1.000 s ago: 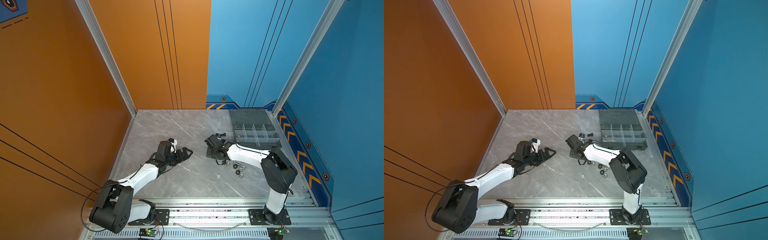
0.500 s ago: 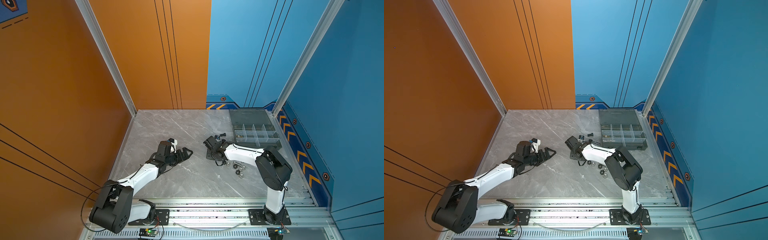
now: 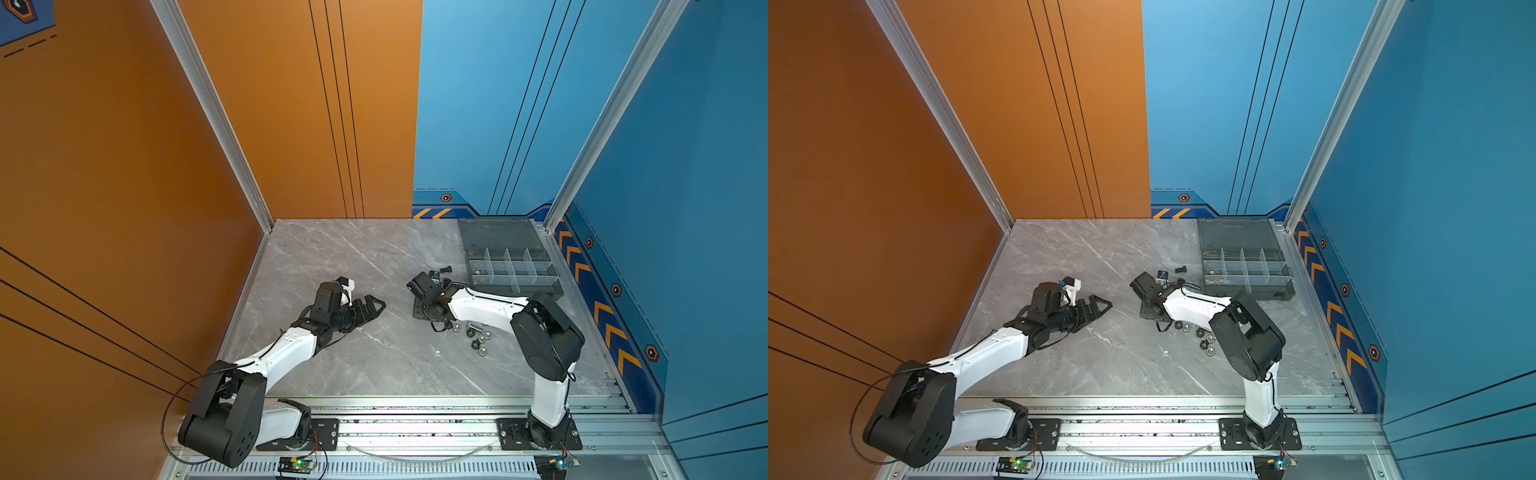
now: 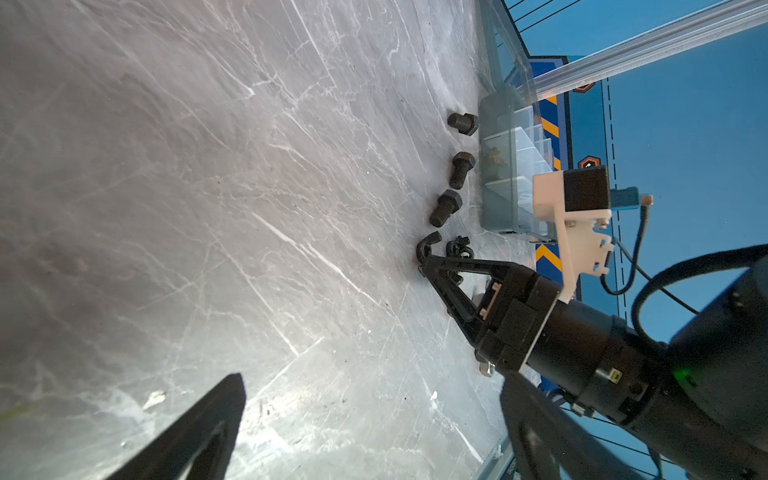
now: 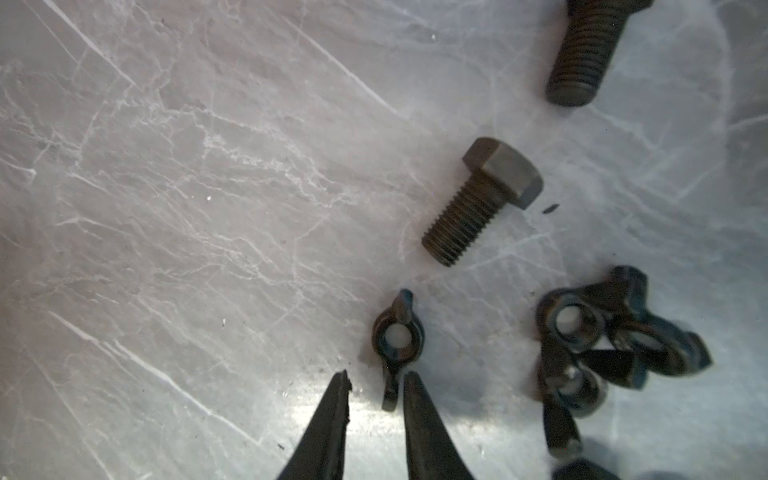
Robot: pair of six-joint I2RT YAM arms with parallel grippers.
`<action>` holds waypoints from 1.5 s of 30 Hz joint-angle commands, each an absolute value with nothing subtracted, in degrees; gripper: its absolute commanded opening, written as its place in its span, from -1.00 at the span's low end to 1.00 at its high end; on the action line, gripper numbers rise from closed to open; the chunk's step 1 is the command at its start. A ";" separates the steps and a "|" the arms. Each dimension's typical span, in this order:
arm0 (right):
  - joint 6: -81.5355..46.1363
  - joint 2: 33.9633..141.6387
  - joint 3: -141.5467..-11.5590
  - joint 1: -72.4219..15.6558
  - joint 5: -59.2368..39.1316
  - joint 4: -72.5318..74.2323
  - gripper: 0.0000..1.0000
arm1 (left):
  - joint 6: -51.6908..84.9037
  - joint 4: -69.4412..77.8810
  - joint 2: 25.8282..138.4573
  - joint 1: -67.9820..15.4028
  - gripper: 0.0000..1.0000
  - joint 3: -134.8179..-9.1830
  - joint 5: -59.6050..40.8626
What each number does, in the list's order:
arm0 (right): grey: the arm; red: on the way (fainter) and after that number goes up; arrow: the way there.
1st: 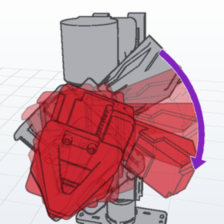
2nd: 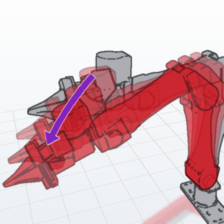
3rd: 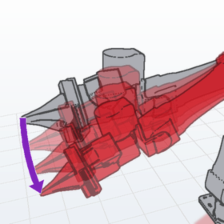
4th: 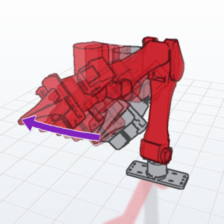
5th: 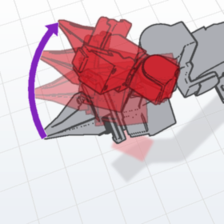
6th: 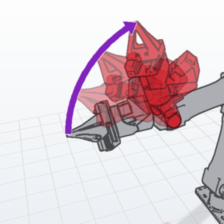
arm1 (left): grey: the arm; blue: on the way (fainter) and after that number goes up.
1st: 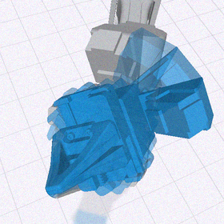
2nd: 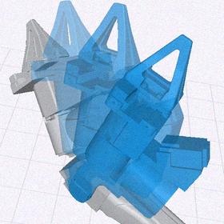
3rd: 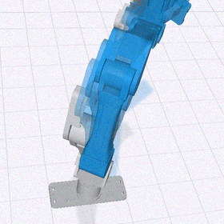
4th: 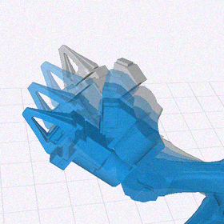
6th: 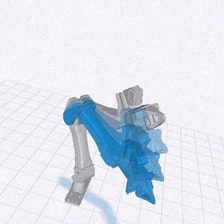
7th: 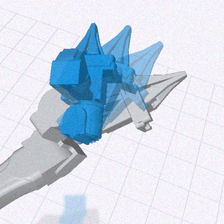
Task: Sort the screws and nuts into containers
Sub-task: 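Close the right gripper on the black wing nut, then lift the black wing nut and carry it over the organizer box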
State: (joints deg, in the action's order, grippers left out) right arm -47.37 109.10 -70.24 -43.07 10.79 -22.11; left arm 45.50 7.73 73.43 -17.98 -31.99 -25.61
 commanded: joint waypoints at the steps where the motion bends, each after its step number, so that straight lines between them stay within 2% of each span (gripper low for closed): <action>1: -46.49 109.88 -70.30 -42.98 11.58 -24.96 -0.49 | 44.93 6.85 72.51 -17.55 0.95 -31.24 -26.05; 10: -46.54 109.54 -68.98 -42.95 11.82 -24.97 -0.54 | 45.00 7.15 72.70 -17.65 0.95 -31.09 -26.08; 19: -46.29 109.82 -68.87 -42.67 11.96 -24.79 -0.68 | 45.11 7.33 72.86 -17.75 0.95 -30.86 -25.92; 24: -45.88 110.09 -68.91 -42.56 11.74 -24.60 -0.78 | 45.13 7.36 72.77 -17.75 0.95 -30.82 -25.75; 29: -44.77 109.64 -68.77 -42.24 11.48 -24.61 -0.97 | 45.13 7.38 72.62 -17.74 0.95 -30.83 -25.76; 39: -32.46 102.93 -70.05 -40.52 1.23 -25.34 -1.00 | 45.10 7.27 72.76 -17.75 0.95 -30.88 -25.75; 45: -24.95 95.45 -71.12 -33.77 -7.50 -29.57 -1.00 | 45.31 7.60 72.86 -17.79 0.95 -30.81 -25.68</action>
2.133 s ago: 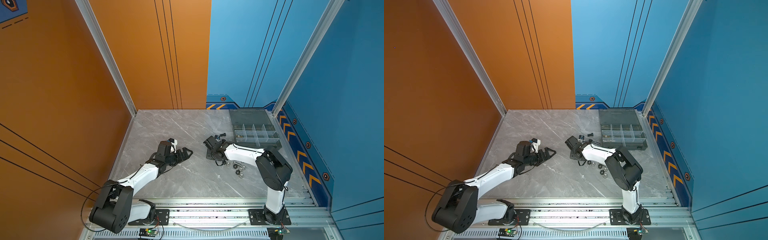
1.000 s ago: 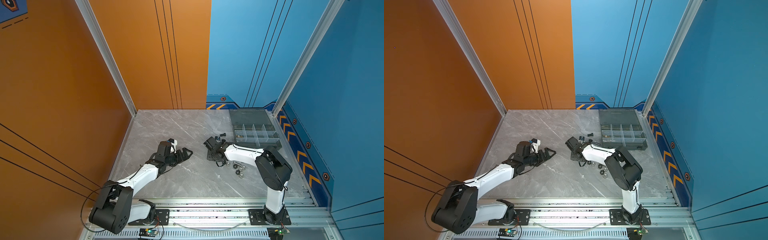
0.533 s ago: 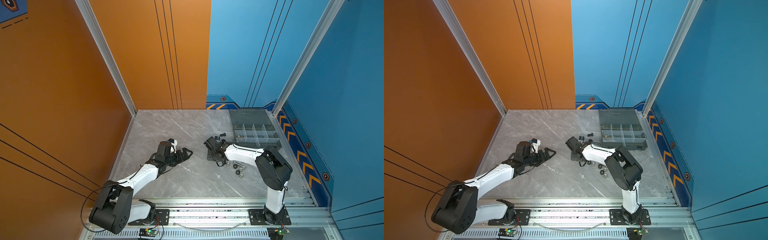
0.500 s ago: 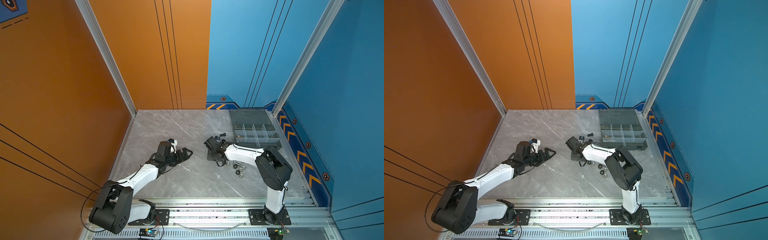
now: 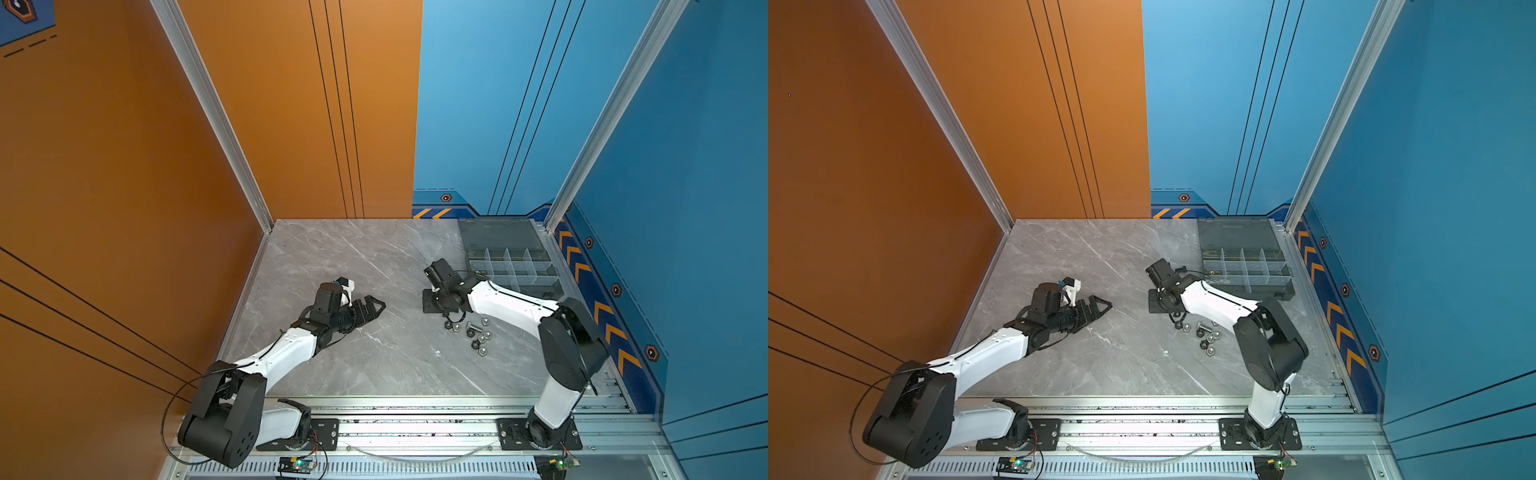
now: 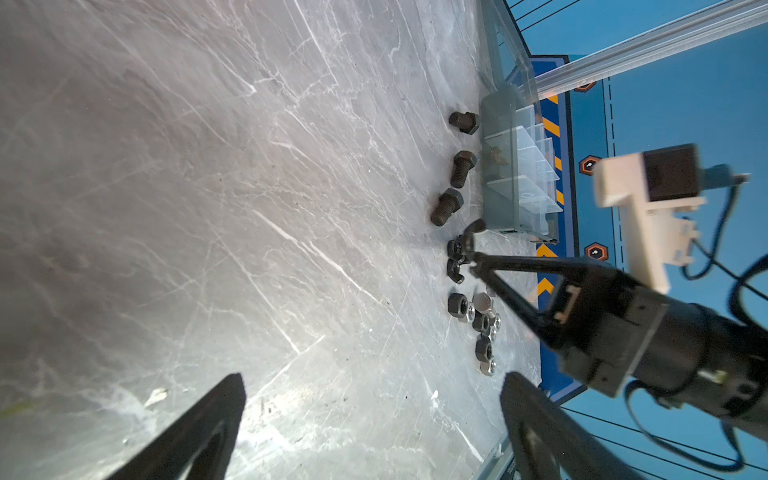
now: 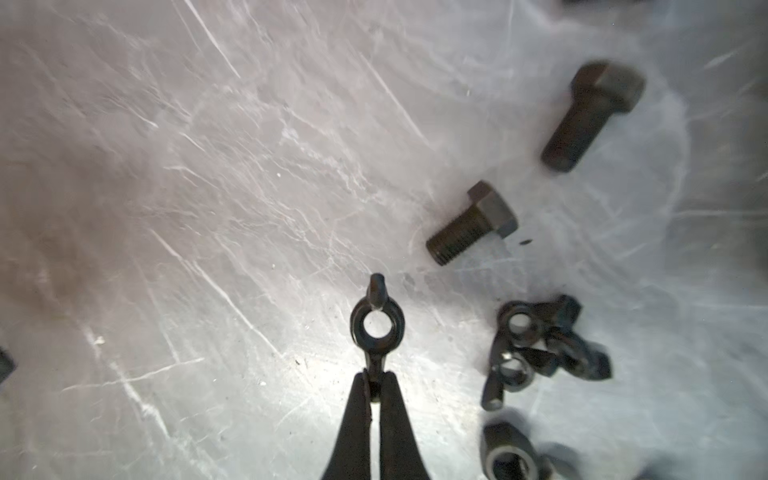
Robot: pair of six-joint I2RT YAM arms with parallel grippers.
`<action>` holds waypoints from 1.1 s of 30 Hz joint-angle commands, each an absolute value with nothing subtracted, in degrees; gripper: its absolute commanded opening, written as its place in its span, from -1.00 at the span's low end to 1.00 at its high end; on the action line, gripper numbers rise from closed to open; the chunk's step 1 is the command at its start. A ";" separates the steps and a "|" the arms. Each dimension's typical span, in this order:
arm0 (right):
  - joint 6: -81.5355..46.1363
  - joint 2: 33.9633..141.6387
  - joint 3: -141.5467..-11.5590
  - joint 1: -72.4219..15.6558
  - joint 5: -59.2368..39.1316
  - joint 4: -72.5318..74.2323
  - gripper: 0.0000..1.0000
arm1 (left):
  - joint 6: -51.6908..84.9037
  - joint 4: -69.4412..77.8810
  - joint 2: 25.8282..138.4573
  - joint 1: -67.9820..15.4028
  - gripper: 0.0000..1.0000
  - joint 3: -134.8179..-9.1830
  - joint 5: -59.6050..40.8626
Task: Sort the screws and nuts into containers
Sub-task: 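Lift the black wing nut and carry it over the organizer box, then open the right gripper to drop the black wing nut into a compartment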
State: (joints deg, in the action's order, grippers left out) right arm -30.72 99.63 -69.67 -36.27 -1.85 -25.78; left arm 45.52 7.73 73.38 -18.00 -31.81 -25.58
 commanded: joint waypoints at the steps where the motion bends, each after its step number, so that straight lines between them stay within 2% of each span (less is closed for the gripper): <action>1: -24.20 94.22 -71.13 -32.70 -8.02 -30.21 -1.00 | 45.35 7.65 72.95 -17.83 0.95 -30.76 -25.74; 10: -19.99 86.66 -71.94 -16.52 -6.48 -34.19 -1.00 | 45.68 8.44 74.57 -18.78 0.95 -32.05 -25.83; 19: -20.07 91.57 -74.49 -3.81 -5.14 -34.33 -1.00 | 45.79 8.47 76.10 -20.14 0.95 -33.40 -25.52; 24: -19.52 96.26 -77.53 -0.15 -5.25 -34.58 -1.00 | 45.97 8.47 76.62 -20.52 0.95 -33.93 -25.25; 33: -19.27 104.04 -81.71 1.32 -4.72 -34.97 -1.00 | 46.32 8.52 77.43 -21.40 0.95 -35.31 -24.98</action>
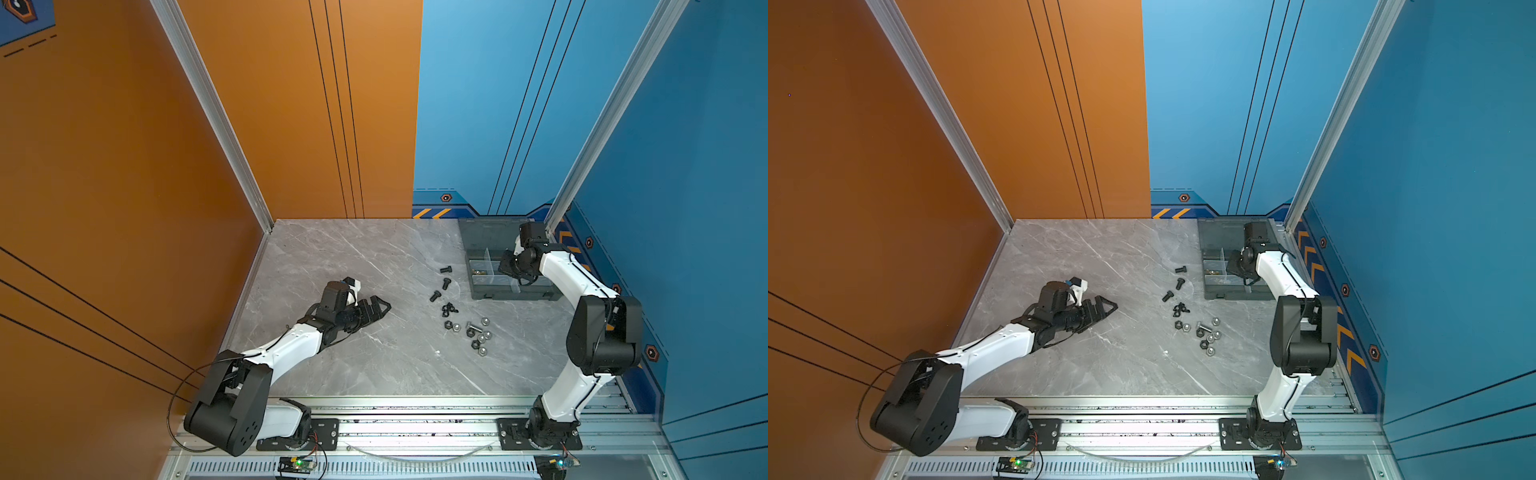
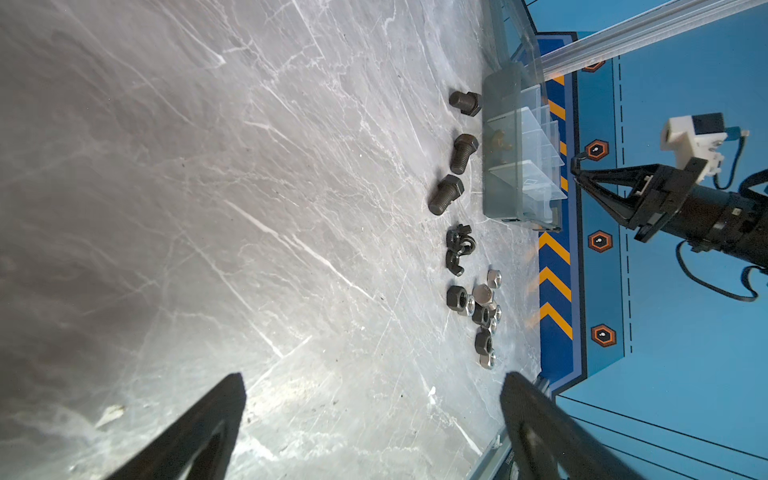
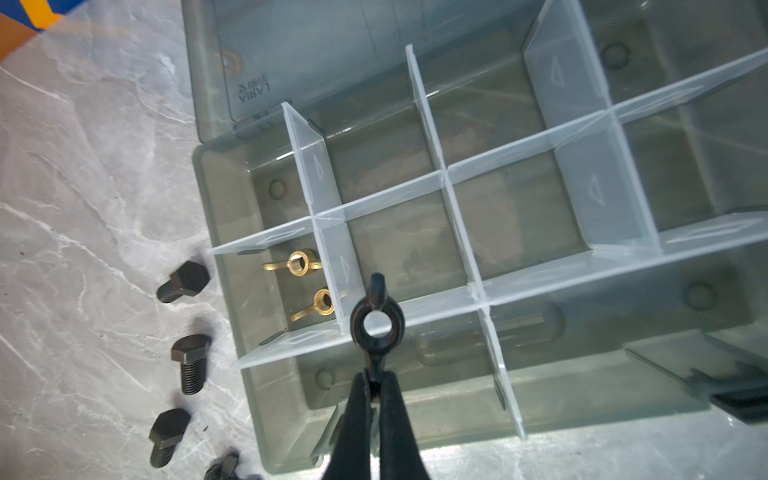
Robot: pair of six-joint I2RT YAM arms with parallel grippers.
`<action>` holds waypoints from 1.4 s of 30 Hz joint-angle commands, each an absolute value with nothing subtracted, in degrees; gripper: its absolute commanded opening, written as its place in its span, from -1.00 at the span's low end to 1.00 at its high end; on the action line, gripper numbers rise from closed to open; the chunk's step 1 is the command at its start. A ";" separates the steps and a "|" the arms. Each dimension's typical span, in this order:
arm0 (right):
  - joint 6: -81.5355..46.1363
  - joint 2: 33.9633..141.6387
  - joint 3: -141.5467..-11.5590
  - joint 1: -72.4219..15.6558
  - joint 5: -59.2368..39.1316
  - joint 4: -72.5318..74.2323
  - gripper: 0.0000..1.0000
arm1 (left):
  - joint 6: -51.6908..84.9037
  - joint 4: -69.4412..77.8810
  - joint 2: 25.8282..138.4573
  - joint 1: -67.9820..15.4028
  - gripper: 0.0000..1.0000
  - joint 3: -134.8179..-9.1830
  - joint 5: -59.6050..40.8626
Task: Sort the screws and nuts into containers
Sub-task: 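Open the right gripper to drop the black wing nut into a compartment, then move the right gripper back to the cluster of black wing nuts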
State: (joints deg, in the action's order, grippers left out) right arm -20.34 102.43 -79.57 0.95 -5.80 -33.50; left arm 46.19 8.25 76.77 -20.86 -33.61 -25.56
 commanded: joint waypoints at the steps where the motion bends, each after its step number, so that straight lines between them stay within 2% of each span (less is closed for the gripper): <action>1: -19.33 104.95 -82.26 1.39 -4.68 -34.98 -1.00 | 46.40 8.51 77.52 -21.54 0.95 -35.44 -25.02; 10: -19.44 109.55 -84.99 1.74 -5.14 -35.33 -1.00 | 46.76 8.48 77.56 -22.22 0.95 -35.47 -24.22; 13: -19.64 110.21 -85.32 1.89 -5.02 -35.42 -0.75 | 46.71 8.45 77.78 -22.32 0.95 -35.67 -24.21; 17: -19.53 110.76 -85.84 2.02 -5.37 -35.55 -0.58 | 46.67 8.48 78.28 -22.49 0.95 -35.95 -24.25; 20: -19.55 110.76 -86.23 2.20 -5.63 -35.92 -0.30 | 46.74 8.59 78.57 -22.67 0.95 -36.08 -24.25; 22: -19.42 110.29 -86.49 2.33 -6.26 -36.25 -0.20 | 46.80 8.72 78.66 -22.72 0.95 -36.05 -24.19; 30: -20.07 100.17 -80.30 -0.58 -13.41 -35.24 -0.09 | 47.11 9.25 79.10 -23.03 0.95 -36.34 -24.47; 42: -31.26 87.51 -64.88 -17.47 -11.26 -31.27 0.01 | 47.10 10.19 79.69 -23.20 0.95 -35.70 -25.51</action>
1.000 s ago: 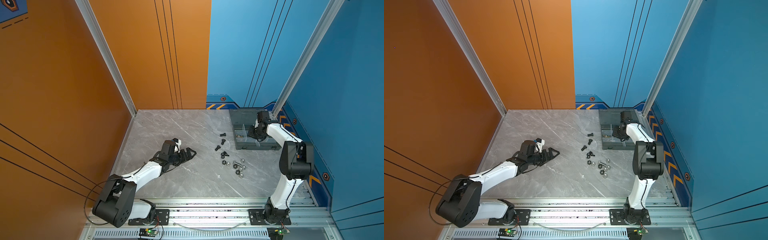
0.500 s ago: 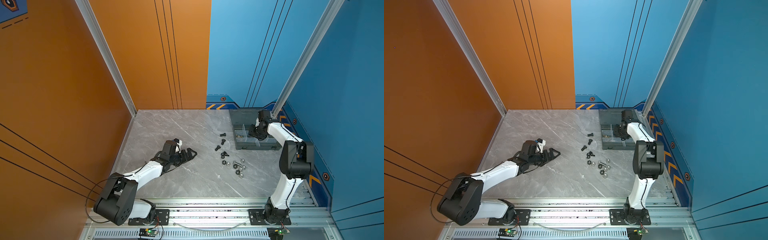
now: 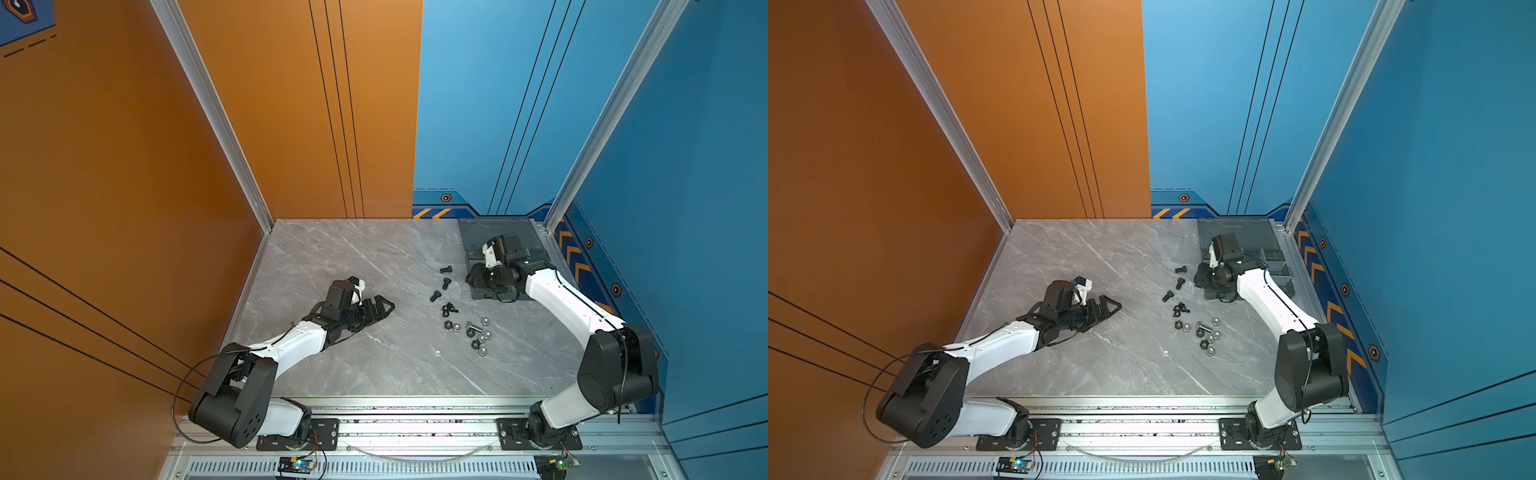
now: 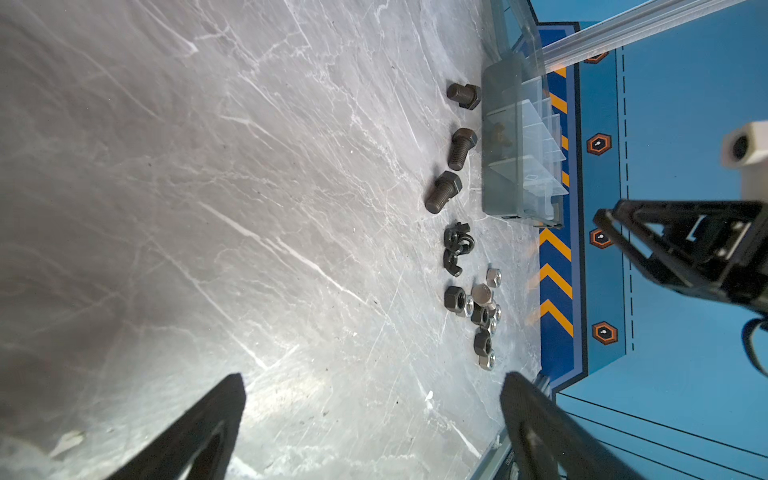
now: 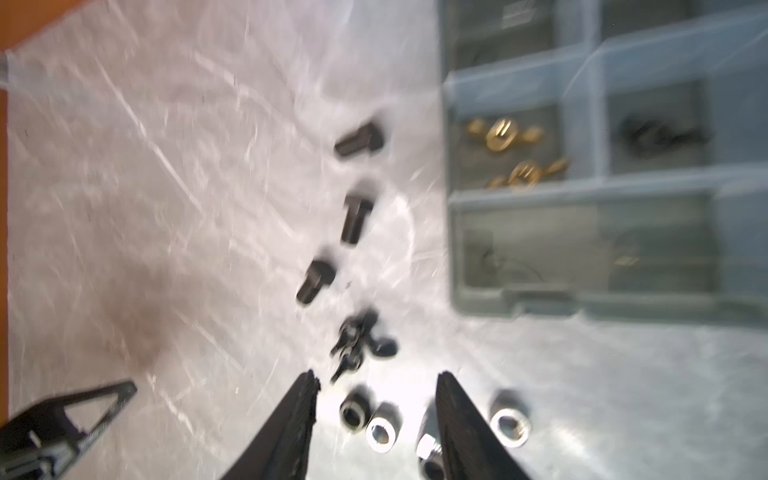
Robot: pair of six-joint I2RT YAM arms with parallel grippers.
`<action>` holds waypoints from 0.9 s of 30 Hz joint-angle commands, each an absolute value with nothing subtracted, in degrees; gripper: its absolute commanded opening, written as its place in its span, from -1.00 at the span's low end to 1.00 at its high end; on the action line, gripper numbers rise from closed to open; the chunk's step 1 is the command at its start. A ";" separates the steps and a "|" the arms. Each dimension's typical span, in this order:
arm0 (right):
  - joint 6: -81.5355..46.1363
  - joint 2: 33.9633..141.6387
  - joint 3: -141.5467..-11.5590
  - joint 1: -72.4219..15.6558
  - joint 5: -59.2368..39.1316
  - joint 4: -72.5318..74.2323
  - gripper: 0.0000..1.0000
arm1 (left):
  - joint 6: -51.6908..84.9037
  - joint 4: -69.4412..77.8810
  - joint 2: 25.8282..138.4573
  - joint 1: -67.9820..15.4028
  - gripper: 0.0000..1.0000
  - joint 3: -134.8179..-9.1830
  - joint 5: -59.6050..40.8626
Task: Sort the screws and nuts into containers
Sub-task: 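Move the right gripper back to the cluster of black wing nuts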
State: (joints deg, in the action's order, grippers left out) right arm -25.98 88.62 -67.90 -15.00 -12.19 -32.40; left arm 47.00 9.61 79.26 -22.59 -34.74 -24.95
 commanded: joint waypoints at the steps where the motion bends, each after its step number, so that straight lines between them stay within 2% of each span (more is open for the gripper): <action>1: -32.21 87.32 -64.15 -18.61 -11.04 -30.89 0.01 | 47.15 10.25 79.70 -23.20 0.95 -35.61 -25.54; 11: -33.84 89.28 -60.06 -27.07 -6.84 -31.30 0.01 | 47.31 10.81 79.63 -23.12 0.95 -35.02 -25.64; 27: -35.39 94.39 -60.99 -28.12 -3.93 -29.74 0.00 | 47.43 10.76 80.16 -23.33 0.95 -35.38 -25.68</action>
